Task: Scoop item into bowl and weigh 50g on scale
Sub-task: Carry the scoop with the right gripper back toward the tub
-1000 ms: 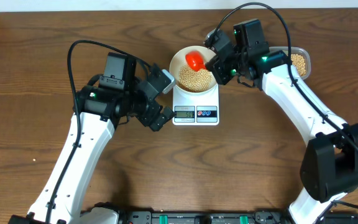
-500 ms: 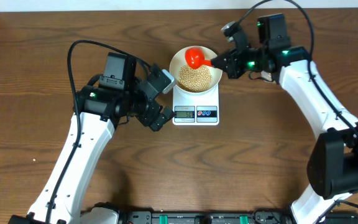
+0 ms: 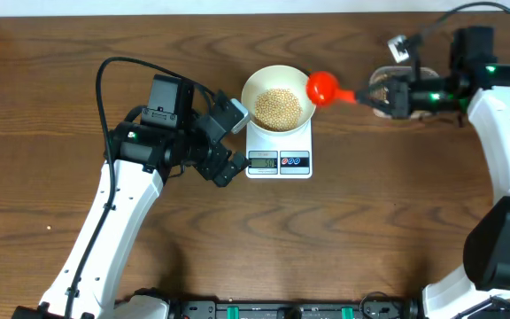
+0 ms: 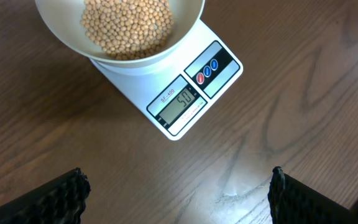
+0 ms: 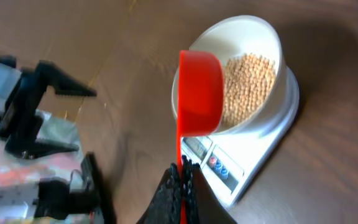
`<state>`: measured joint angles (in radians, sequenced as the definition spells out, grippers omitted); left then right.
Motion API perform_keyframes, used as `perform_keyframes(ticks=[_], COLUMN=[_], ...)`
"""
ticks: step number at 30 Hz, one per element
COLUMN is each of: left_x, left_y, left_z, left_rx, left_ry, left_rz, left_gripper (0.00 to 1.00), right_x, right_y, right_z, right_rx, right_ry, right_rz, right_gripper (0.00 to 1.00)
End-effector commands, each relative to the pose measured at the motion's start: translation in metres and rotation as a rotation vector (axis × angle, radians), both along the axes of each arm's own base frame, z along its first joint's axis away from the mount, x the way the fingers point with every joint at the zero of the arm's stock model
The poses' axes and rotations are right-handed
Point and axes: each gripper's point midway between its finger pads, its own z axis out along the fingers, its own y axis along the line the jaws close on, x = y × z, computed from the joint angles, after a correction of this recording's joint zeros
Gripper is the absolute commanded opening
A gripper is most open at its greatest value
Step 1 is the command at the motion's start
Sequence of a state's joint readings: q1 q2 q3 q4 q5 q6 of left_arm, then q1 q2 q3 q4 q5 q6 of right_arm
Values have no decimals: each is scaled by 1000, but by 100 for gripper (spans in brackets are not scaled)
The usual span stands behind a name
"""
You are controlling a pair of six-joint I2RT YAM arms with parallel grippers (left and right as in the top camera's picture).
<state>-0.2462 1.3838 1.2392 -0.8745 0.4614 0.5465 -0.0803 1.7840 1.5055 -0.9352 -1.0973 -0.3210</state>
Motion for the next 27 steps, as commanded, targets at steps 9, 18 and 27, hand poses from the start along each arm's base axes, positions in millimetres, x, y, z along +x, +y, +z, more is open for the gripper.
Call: perform_keyframes(ticks=[9, 18, 27], left_x=[2, 2, 2], left_y=[-1, -1, -1], left_z=[9, 9, 9], left_rx=[-7, -7, -7], left_ry=[-20, -20, -20], left_rz=[6, 6, 6], left_gripper=[94, 94, 94], right_x=[-32, -44, -52], right_y=[-42, -70, -74], right_z=[9, 7, 4], right_rx=[-15, -37, -49], right_ry=[-202, -207, -180], right_rz=[93, 66, 71], right_gripper=[1, 1, 1])
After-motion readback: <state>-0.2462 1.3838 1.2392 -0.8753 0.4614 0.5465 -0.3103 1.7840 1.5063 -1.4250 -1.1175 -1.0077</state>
